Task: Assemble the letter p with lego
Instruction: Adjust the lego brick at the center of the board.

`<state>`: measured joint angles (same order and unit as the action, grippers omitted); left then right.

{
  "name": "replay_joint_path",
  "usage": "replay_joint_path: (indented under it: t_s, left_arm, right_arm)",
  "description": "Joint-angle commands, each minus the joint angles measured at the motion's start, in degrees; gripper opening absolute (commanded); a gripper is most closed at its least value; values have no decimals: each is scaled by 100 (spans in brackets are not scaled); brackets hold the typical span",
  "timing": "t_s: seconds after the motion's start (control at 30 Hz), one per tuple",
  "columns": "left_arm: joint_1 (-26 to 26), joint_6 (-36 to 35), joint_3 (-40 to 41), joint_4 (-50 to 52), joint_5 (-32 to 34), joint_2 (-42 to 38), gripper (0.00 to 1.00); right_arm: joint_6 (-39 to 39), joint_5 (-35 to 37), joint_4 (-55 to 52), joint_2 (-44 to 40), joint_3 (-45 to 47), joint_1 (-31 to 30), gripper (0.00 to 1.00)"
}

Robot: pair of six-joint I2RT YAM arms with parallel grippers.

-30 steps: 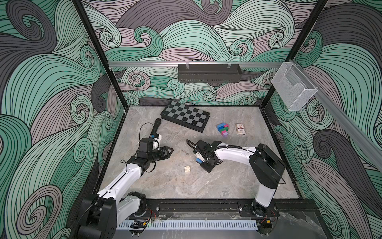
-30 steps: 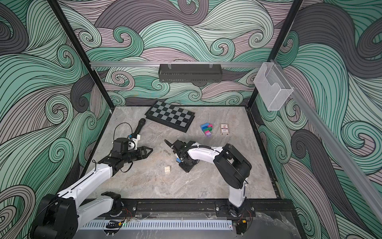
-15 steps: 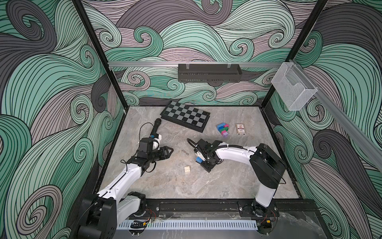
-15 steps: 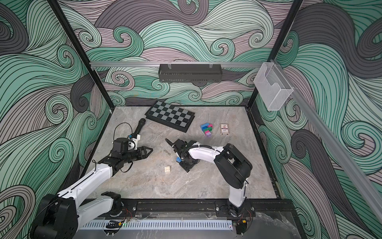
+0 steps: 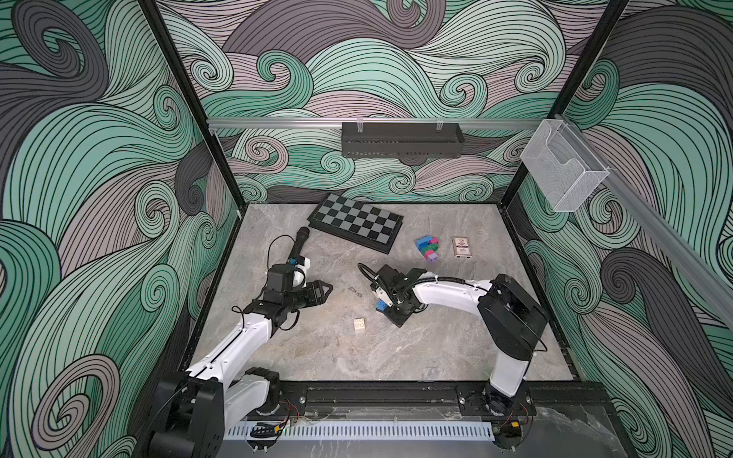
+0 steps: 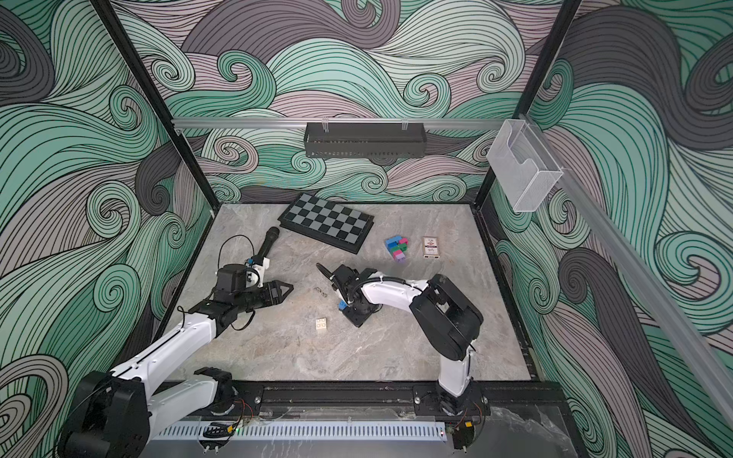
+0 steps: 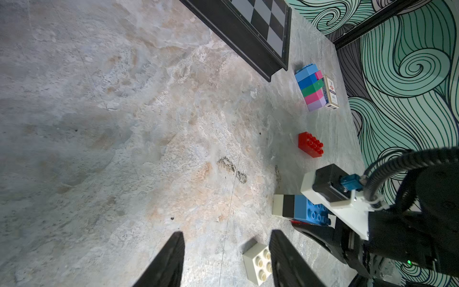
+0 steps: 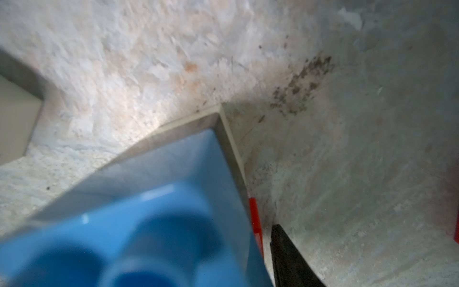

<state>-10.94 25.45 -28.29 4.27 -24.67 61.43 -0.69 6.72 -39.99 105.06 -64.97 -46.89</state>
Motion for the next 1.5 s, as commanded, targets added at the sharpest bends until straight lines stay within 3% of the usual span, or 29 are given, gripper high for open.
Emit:
replay_joint_path:
  t_s: [0.0, 0.13, 0.47, 0.53, 0.67, 0.83, 1.23, 1.47]
  left_arm:
    - [39, -119, 17, 1, 6, 53, 56]
    - [39, -115, 17, 3, -3, 54, 56]
    - [40, -102, 25, -17, -55, 19, 56]
    - [39, -93, 30, -18, -64, 10, 56]
    - [39, -95, 43, 9, -51, -45, 56]
    - [39, -101, 48, 9, -38, -67, 56]
    - [39, -114, 44, -5, -30, -17, 56]
    - [39, -149, 28, -27, -12, 92, 56]
  right_arm:
    - [34, -83, 36, 104, -86, 42, 38]
    - [-19, -27, -17, 31, -38, 49, 32]
    - [-192, -38, -233, -491, 257, 53, 34]
    - [-163, -74, -230, -510, 248, 50, 37]
    - [-126, -117, -281, -423, 213, 49, 53]
    - [-125, -79, -296, -455, 222, 49, 59]
    - [160, -118, -385, -154, -532, 49, 57]
    - [353, -70, -383, 401, -1059, 58, 49]
